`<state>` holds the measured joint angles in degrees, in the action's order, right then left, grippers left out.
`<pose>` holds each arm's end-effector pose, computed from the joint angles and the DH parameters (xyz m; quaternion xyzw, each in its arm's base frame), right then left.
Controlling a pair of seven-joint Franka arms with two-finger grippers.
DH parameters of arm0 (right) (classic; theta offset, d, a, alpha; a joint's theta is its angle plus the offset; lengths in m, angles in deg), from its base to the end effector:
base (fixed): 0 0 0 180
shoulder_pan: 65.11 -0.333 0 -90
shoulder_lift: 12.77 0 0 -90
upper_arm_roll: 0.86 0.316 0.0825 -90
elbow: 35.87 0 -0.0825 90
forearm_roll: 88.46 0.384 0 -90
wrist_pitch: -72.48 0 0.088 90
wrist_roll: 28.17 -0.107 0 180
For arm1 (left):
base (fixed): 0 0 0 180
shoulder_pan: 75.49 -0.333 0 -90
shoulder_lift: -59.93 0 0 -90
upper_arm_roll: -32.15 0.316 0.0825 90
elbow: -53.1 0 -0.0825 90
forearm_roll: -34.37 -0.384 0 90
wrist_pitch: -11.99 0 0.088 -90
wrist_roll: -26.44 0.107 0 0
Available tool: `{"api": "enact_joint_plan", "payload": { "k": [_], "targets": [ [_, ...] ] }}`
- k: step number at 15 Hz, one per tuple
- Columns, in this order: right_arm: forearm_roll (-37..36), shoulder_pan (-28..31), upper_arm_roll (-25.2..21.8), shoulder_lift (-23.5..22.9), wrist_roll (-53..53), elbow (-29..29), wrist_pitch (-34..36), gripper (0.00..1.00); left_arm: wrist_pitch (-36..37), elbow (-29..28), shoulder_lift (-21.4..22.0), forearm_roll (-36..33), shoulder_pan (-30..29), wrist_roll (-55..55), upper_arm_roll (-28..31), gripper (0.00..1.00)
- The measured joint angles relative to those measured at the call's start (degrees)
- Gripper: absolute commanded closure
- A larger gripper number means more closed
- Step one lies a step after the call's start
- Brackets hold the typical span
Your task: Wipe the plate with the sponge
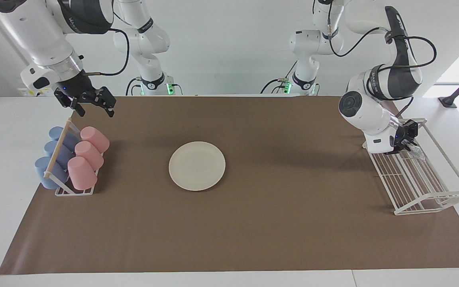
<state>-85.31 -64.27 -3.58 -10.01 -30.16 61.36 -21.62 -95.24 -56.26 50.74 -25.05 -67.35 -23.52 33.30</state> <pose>0.5430 -0.0288 0.5975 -0.9983 0.0504 0.0029 0.0286 0.5953 -0.0074 0.4316 -0.8741 -0.1369 -0.1428 0.4435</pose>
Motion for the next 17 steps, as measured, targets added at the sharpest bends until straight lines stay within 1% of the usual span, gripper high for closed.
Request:
{"api": "enact_joint_plan", "payload": {
  "k": [2,3,10,14,17],
  "targets": [
    [0.0,0.0,0.0,0.0,0.0,0.0,0.0,0.0,-0.3,0.0,0.0,0.0,0.0,-0.3,0.0,0.01],
    [0.0,0.0,0.0,0.0,0.0,0.0,0.0,0.0,-0.6,0.0,0.0,0.0,-0.1,-0.5,0.0,0.0],
    [0.0,0.0,0.3,0.1,0.0,-0.3,0.0,0.0,-1.9,0.0,0.0,2.2,-0.1,-3.2,-0.1,0.0],
    [0.0,-0.1,0.5,0.1,0.0,-0.4,0.0,0.0,-3.1,0.9,-0.1,7.4,-0.1,-7.4,-0.1,0.0],
    [0.0,-0.2,0.5,0.1,0.0,-0.4,0.0,0.0,-3.2,3.9,-0.8,13.7,-0.1,-9.4,-0.1,0.0]
  ]
}}
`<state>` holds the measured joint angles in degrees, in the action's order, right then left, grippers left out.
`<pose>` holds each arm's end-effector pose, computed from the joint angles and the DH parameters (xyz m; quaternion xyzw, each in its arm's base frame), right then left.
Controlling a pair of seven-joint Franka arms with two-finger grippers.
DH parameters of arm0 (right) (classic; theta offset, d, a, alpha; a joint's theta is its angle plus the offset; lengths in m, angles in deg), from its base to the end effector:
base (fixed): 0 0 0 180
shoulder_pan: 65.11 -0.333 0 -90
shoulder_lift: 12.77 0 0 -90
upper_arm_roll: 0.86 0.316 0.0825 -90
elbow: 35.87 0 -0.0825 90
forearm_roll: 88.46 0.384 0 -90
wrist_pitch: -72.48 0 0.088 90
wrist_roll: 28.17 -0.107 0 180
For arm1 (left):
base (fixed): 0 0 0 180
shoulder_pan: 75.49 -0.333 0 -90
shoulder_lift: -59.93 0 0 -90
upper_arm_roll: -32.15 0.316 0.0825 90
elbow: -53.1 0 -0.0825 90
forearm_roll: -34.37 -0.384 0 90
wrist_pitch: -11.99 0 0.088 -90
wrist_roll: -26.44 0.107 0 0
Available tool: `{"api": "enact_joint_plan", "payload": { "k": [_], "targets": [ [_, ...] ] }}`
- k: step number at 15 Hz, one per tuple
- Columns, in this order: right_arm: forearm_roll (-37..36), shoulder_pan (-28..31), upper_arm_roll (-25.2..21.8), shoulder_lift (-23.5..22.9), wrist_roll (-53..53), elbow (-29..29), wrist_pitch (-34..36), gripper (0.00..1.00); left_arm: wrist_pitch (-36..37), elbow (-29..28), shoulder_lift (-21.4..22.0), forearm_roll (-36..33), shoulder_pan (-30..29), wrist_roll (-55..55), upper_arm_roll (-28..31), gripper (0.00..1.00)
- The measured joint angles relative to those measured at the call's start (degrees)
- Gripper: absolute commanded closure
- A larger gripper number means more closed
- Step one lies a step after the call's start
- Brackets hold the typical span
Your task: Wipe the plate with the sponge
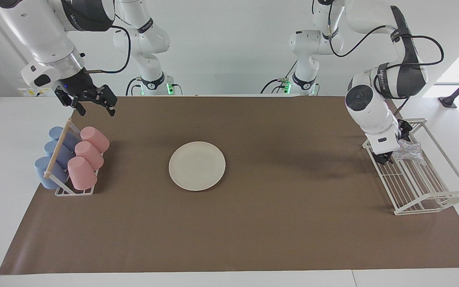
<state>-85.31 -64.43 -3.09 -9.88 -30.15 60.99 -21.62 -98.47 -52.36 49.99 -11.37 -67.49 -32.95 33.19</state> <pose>0.5431 -0.0226 0.6018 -0.9986 0.0446 -0.0013 0.0284 0.6071 -0.0245 0.4448 -0.8922 -0.2705 -0.1633 0.3226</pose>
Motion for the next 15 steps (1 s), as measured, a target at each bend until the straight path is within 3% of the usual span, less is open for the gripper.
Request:
{"api": "enact_joint_plan", "payload": {
  "k": [8,15],
  "targets": [
    [0.0,0.0,0.0,0.0,0.0,0.0,0.0,0.0,4.0,8.6,0.6,17.8,0.0,2.8,-0.5,0.0],
    [0.0,0.0,0.0,0.0,0.0,0.0,0.0,0.0,16.8,11.6,7.1,32.9,-0.1,26.8,0.5,0.0]
  ]
}}
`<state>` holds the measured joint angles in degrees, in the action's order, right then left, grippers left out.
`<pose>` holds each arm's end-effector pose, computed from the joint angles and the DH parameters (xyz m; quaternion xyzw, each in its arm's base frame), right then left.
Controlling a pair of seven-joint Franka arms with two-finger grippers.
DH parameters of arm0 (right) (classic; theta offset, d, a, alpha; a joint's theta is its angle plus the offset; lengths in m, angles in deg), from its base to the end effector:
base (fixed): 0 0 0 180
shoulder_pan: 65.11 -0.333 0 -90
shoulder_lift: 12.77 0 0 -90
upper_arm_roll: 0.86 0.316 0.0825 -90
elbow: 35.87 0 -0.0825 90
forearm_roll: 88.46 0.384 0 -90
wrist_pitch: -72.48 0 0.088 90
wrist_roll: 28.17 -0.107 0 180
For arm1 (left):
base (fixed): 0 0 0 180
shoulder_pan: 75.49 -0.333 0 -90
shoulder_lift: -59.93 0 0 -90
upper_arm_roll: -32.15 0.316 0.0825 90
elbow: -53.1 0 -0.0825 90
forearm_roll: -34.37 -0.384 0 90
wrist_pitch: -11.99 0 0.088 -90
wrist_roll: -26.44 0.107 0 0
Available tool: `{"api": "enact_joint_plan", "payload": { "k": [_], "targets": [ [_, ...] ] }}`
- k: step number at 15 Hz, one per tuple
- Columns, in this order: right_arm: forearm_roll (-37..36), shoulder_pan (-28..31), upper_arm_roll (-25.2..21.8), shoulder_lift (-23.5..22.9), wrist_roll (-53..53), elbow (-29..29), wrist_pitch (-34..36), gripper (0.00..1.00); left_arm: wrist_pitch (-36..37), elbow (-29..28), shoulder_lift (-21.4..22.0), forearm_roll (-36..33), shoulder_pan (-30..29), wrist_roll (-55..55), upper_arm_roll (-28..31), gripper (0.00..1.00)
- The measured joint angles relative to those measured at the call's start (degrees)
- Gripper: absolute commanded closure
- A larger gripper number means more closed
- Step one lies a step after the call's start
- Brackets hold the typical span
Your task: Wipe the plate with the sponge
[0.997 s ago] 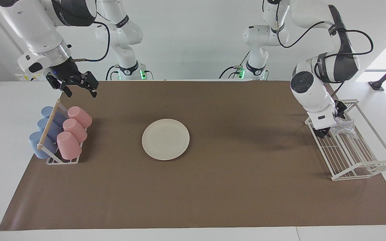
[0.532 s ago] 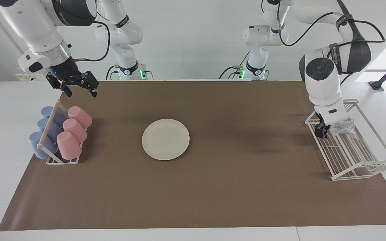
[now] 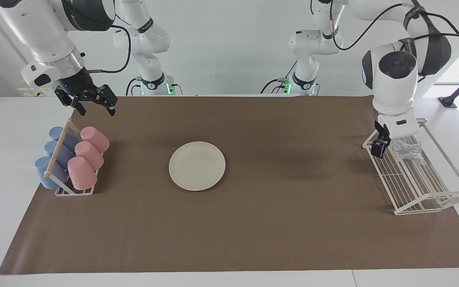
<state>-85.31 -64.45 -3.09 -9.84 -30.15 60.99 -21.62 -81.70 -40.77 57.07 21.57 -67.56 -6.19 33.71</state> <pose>0.5429 -0.0224 0.6022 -0.9986 0.0444 -0.0017 0.0284 0.5706 -0.0415 0.5724 -0.9697 -0.2158 -0.0124 0.1141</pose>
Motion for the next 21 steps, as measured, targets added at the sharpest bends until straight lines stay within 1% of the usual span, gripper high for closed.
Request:
{"api": "enact_joint_plan", "payload": {
  "k": [2,4,6,8,11,14,18,21],
  "targets": [
    [0.0,0.0,0.0,0.0,0.0,0.0,0.0,0.0,4.8,1.9,0.4,4.9,0.0,5.2,0.1,0.0],
    [0.0,0.0,0.0,0.0,0.0,0.0,0.0,0.0,9.8,4.2,0.5,9.3,0.0,8.0,0.1,0.0],
    [0.0,0.0,0.0,0.0,0.0,0.0,0.0,0.0,13.5,6.1,1.2,11.7,0.0,10.0,-0.1,0.0],
    [0.0,0.0,0.0,0.0,0.0,0.0,0.0,0.0,15.6,6.4,2.6,13.5,0.0,12.5,-0.3,0.0],
    [0.0,0.0,0.0,0.0,0.0,0.0,0.0,0.0,16.3,6.2,3.4,17.3,-1.4,17.5,-0.3,0.0],
    [0.0,-0.1,0.0,0.0,0.0,0.0,0.0,0.0,16.3,6.2,3.5,18.1,-2.8,23.3,-0.4,0.0],
    [0.0,-0.3,0.1,0.0,0.0,-0.1,0.0,0.0,14.6,6.2,3.5,12.9,-3.1,24.1,-4.2,0.0],
    [0.0,-0.3,0.1,0.0,0.0,-0.1,0.0,0.0,11.7,6.1,3.5,12.0,-3.3,23.4,-4.8,0.0]
  ]
}}
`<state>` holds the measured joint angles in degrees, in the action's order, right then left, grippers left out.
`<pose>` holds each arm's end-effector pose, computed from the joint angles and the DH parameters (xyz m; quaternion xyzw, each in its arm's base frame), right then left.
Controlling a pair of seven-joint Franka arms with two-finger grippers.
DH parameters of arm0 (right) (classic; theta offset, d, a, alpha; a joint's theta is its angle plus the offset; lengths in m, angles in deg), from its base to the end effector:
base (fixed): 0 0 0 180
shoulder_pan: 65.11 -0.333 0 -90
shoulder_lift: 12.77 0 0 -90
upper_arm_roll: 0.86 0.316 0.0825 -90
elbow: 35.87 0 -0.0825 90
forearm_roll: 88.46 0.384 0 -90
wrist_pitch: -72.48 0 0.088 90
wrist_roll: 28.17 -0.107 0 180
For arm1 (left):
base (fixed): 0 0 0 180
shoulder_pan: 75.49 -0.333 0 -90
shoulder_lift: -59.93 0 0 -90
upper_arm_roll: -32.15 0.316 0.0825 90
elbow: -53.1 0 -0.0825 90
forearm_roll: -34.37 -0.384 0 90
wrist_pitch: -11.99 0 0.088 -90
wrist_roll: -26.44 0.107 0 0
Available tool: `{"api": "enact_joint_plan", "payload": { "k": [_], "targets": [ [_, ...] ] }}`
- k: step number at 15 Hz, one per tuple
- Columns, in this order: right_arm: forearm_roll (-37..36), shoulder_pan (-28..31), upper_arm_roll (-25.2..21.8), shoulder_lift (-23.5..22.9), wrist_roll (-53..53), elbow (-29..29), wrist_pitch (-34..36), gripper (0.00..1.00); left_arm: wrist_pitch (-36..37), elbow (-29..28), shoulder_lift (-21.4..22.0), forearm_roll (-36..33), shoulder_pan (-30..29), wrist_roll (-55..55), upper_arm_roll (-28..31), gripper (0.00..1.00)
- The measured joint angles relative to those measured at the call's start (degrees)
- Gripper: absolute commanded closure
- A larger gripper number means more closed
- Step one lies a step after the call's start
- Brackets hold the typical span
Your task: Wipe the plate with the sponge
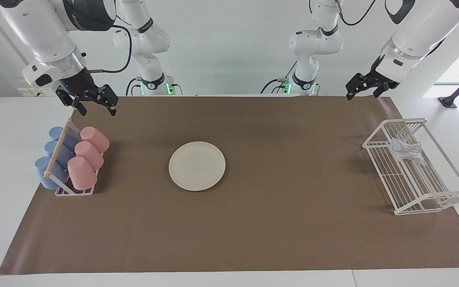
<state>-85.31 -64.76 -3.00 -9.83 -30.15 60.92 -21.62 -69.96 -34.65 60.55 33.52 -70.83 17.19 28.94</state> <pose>0.5430 -0.0186 0.6029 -0.9988 0.0409 -0.0023 0.0284 0.5316 -0.0719 0.6370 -0.9989 -0.0128 0.0435 0.0143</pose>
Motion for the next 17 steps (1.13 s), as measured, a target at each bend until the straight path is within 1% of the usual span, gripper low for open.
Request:
{"api": "enact_joint_plan", "payload": {
  "k": [5,10,17],
  "targets": [
    [0.0,0.0,0.1,0.0,0.0,0.0,0.0,0.0,-3.4,-2.6,0.2,0.1,-1.2,0.0,0.1,0.0],
    [0.0,0.0,0.1,0.0,0.0,0.0,0.0,0.0,-4.2,-2.8,0.3,2.9,-1.2,-1.1,2.0,0.0],
    [0.0,0.0,0.1,0.0,0.0,-0.1,0.0,0.0,-4.3,-2.8,0.4,3.2,-1.2,-1.1,2.2,0.0]
  ]
}}
